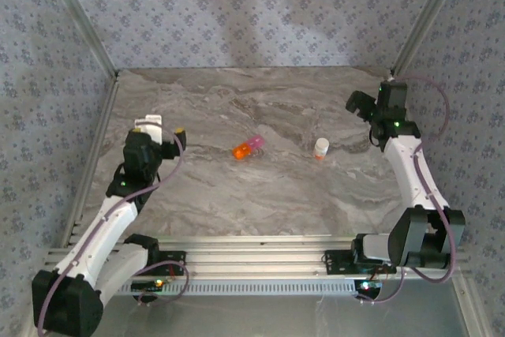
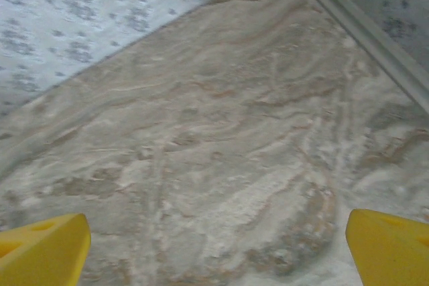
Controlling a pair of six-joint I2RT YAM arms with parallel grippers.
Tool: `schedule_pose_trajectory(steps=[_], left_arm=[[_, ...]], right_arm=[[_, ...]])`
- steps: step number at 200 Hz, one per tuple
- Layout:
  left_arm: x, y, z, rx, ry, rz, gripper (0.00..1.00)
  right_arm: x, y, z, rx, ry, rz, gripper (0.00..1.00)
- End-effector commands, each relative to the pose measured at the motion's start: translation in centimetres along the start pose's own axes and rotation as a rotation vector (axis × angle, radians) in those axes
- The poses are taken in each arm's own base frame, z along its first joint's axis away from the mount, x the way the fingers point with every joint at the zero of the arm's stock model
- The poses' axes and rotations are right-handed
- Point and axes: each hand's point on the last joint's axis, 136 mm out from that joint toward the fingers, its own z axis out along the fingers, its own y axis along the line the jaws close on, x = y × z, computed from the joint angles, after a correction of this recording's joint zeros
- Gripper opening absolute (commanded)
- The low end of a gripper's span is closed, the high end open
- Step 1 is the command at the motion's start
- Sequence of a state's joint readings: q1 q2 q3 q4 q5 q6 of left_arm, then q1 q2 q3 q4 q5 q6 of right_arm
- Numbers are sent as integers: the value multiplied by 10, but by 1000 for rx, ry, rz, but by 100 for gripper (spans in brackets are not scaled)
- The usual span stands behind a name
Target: Sort the pills into containers
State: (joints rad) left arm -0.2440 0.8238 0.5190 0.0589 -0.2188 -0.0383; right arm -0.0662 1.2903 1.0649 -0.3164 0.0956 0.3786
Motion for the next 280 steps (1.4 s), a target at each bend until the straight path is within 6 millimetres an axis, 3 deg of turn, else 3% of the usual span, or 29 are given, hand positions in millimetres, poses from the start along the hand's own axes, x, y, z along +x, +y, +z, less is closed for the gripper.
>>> schedule_pose_trajectory(steps=[1,35,52,86,98,134,151,170,208,280], left_arm=[[14,15,-7,-62,-38,27,100],[46,39,2,-151,-72,-19,100],[55,39,16,-138,-76,-16,100],[74,38,50,-128,-43,27,100],[72,34,59,-101,-54,45,100],[77,25,85,-17,-34,56,100],[84,31,88,-20,-33,22,100],[91,24,92,39,-51,34,100],[93,32,104,25,20,-4,100],[96,52,113,-24,69,-92,100]], right_arm=[[-1,-21,2,85,-87,-86,100],[37,-42,14,130,-73,-147,100],[52,-51,21,148,-79,-168,100],[62,-60,33,153,-143,-180,100],[67,-60,40,146,-153,-183,100],[81,-57,56,107,-215,-216,100],[90,-54,61,73,-230,-245,100],[96,-51,64,50,-249,-256,100],[110,-26,72,-15,-255,-374,100],[115,-30,75,-22,-254,-361,100]])
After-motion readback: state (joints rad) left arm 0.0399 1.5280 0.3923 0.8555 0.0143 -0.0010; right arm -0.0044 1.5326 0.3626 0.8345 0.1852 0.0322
